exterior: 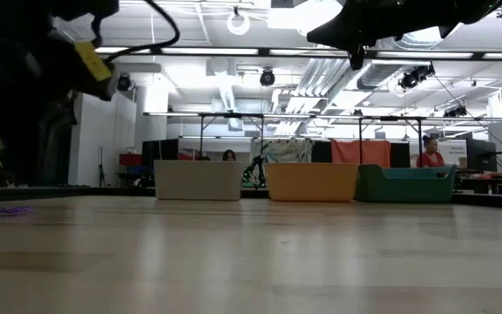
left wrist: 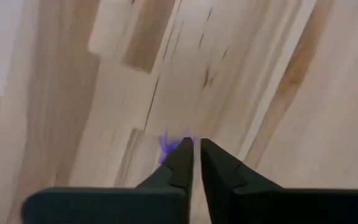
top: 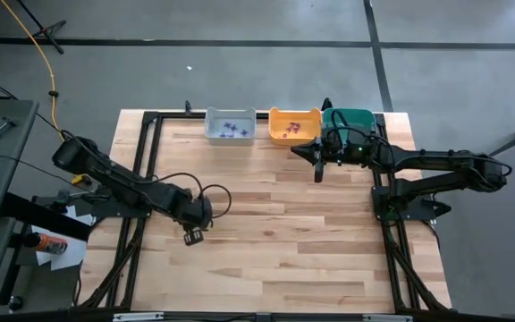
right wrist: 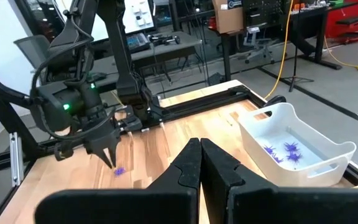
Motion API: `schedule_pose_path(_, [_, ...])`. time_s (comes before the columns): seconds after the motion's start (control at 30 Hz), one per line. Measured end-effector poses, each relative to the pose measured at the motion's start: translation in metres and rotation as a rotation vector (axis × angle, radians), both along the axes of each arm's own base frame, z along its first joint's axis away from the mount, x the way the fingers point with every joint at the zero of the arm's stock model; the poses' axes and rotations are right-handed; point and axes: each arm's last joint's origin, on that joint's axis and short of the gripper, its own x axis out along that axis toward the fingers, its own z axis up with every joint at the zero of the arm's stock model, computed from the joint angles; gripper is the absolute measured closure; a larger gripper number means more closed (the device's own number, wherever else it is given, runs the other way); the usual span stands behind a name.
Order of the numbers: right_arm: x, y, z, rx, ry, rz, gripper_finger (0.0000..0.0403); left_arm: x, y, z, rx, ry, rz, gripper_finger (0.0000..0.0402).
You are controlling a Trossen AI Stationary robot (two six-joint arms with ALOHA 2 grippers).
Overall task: Sort Halloween decoration
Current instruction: Put the purple spider toy into the gray bin
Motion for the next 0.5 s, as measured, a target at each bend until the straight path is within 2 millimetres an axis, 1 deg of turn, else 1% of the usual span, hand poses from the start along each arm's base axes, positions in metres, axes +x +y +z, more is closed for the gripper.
schedule_pose_path(0.27, [0.000, 0.000, -0.002, 0.006, 0.022, 0.000, 0.0402, -0.011, 0.004, -0.017, -0.020, -0.023, -0.029, 0.0304])
schedule_pose_path(0.4, [0.000, 0.000, -0.003, 0.007, 0.029, 0.000, 0.0402, -0.019, 0.006, -0.026, -0.004, 0.011, -0.049, 0.0267])
schedule_pose_path(0.5, [0.000, 0.000, -0.003, 0.001, 0.030, 0.001, 0.0402, -0.024, 0.008, -0.033, -0.001, 0.033, -0.057, 0.0248])
